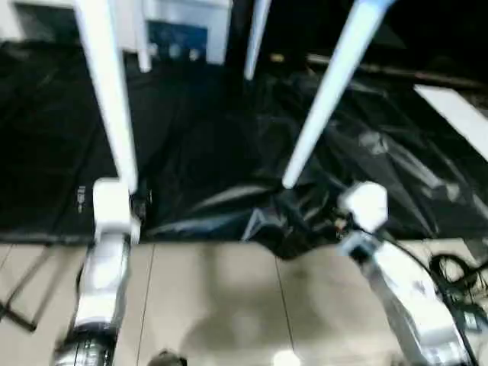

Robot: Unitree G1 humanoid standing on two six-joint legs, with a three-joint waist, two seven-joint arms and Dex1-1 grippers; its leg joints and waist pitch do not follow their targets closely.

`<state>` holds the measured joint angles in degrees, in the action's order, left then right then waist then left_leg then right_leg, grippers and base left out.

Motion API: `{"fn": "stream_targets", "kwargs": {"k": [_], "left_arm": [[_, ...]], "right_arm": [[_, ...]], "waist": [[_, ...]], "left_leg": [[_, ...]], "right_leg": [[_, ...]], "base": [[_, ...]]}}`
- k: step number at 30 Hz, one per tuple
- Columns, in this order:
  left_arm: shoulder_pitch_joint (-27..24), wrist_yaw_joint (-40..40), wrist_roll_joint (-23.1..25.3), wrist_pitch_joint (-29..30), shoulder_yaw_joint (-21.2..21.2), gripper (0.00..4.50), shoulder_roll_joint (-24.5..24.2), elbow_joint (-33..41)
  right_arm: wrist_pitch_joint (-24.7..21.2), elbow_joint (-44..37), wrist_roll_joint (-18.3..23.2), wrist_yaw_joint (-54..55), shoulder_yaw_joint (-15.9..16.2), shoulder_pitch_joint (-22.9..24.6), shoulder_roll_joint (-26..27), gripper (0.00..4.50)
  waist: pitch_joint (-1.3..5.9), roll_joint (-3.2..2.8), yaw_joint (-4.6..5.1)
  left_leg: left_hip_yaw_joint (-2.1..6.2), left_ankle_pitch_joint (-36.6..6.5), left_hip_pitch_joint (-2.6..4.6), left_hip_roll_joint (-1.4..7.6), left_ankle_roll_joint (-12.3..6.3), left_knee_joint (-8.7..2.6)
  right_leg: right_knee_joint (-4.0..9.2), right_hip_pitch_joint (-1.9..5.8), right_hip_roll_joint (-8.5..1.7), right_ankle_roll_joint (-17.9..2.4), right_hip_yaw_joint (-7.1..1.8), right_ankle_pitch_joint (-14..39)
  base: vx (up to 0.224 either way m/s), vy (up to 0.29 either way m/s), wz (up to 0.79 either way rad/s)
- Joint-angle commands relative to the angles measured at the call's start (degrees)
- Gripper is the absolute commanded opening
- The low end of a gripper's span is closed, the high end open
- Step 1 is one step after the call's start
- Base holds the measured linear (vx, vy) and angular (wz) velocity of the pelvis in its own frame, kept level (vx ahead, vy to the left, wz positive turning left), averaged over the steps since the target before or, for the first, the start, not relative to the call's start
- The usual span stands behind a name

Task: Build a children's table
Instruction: Flip table

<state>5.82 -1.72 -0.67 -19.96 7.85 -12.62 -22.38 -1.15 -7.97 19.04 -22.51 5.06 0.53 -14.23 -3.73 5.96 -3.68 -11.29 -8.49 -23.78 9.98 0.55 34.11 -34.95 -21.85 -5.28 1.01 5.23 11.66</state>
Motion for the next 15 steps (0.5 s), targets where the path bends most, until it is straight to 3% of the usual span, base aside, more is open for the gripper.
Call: {"fn": "stream_targets", "kwargs": {"k": [1,2,3,4,5,6,7,8,9,10,13,15], "left_arm": [[-2.0,-0.7,0.6,2.1,-0.5,3.22,0.5,8.2],[-2.9,-0.9,0.3,2.6,-0.6,3.22,0.6,10.2],[-4.6,-1.5,-0.3,4.1,-0.8,3.22,0.7,14.6],[-7.3,-2.5,-2.1,8.5,-2.7,3.22,1.3,24.3],[-8.0,-2.1,-2.1,10.7,-3.5,3.22,1.7,27.6],[-8.0,-2.1,-2.1,10.7,-3.5,3.22,1.7,27.6],[-8.4,-1.5,-1.8,12.4,-3.9,3.22,2.0,29.4],[-8.5,0.2,-0.7,14.4,-3.8,3.22,2.9,30.7],[-8.5,4.0,3.1,17.4,-2.7,3.22,4.5,32.5],[-9.0,5.5,5.1,18.7,-2.4,3.22,5.1,33.9],[-10.9,6.3,5.3,16.8,-2.0,3.22,5.7,36.9],[-12.4,6.0,4.8,17.6,-2.1,3.22,6.0,38.8]], "right_arm": [[-3.2,-1.6,1.5,3.2,-2.5,1.2,0.4,4.5],[-3.7,-1.8,1.6,3.8,-2.7,1.6,0.6,4.5],[-5.4,-1.7,0.6,5.7,-3.3,2.1,0.9,4.5],[-10.2,0.0,-2.7,9.0,-3.4,2.1,0.4,4.5],[-11.1,0.3,-4.3,10.2,-3.2,2.0,0.2,4.5],[-11.1,0.3,-4.3,10.2,-3.2,2.0,0.2,4.5],[-11.5,0.3,-5.0,10.8,-3.1,2.0,0.1,4.5],[-12.0,-0.2,-4.7,11.5,-3.3,1.9,0.5,4.5],[-12.1,-1.8,-4.8,12.2,-3.4,2.2,0.9,4.5],[-12.3,-3.0,-5.0,12.4,-3.4,2.4,1.0,4.5],[-11.8,-5.4,-5.2,11.6,-3.0,3.0,0.6,4.5],[-11.5,-6.4,-5.1,11.2,-2.8,3.2,0.3,4.5]], "waist": [[3.45,-2.53,-0.42],[3.3,-3.01,-0.75],[3.09,-4.03,-1.01],[2.84,-3.84,-1.12],[2.24,-4.33,-1.4],[1.88,-4.42,-1.62],[2.06,-4.28,-1.92],[2.01,-4.81,-2.1],[1.95,-4.84,-1.84],[2.05,-5.08,-1.85],[2.23,-5.43,-1.59],[2.43,-5.34,-1.24]], "left_leg": [[3.32,-33.1,2.62,4.66,6.36,-5.93],[3.25,-33.4,2.87,4.53,6.21,-5.81],[3.35,-34.0,2.92,4.53,6.57,-5.9],[3.37,-34.4,2.82,4.68,6.77,-6.08],[3.37,-35.9,2.9,4.5,7.03,-6.18],[3.23,-39.4,3.7,4.28,7.65,-5.77],[3.25,-39.3,4.3,3.87,7.3,-5.07],[3.41,-38.3,4.23,3.77,6.88,-4.92],[3.51,-36.0,3.46,3.73,6.48,-5.14],[3.59,-34.7,3.32,3.68,6.41,-5.15],[3.71,-33.7,2.94,3.52,6.05,-5.25],[4.09,-33.4,2.08,3.63,6.0,-5.77]], "right_leg": [[5.34,0.43,-4.27,-7.6,-3.49,16.7],[5.36,0.14,-4.36,-7.8,-3.6,16.9],[5.36,0.17,-4.42,-8.1,-3.67,17.5],[5.57,0.3,-4.18,-8.1,-3.56,18.0],[5.67,-0.03,-4.14,-7.9,-3.51,20.3],[6.52,-0.59,-4.25,-7.1,-3.49,25.7],[7.02,-0.81,-4.66,-5.7,-3.62,30.2],[7.17,-0.73,-4.98,-5.2,-3.72,31.4],[7.11,-0.13,-4.86,-4.0,-3.57,33.0],[7.15,-0.01,-4.7,-2.8,-3.4,33.9],[7.41,0.12,-4.55,-1.7,-3.23,34.4],[6.86,0.82,-4.34,-1.4,-2.87,32.6]], "base": [[0.0,0.0,0.0],[0.0,0.0,0.0],[0.0,0.0,0.0],[0.0,0.0,0.0],[0.0,0.0,0.0],[0.0,0.0,0.0],[0.0,0.0,0.0],[0.0,0.0,0.0],[0.0,0.0,0.0],[0.0,0.0,0.0],[0.0,0.0,0.0],[0.0,0.0,0.0]]}}
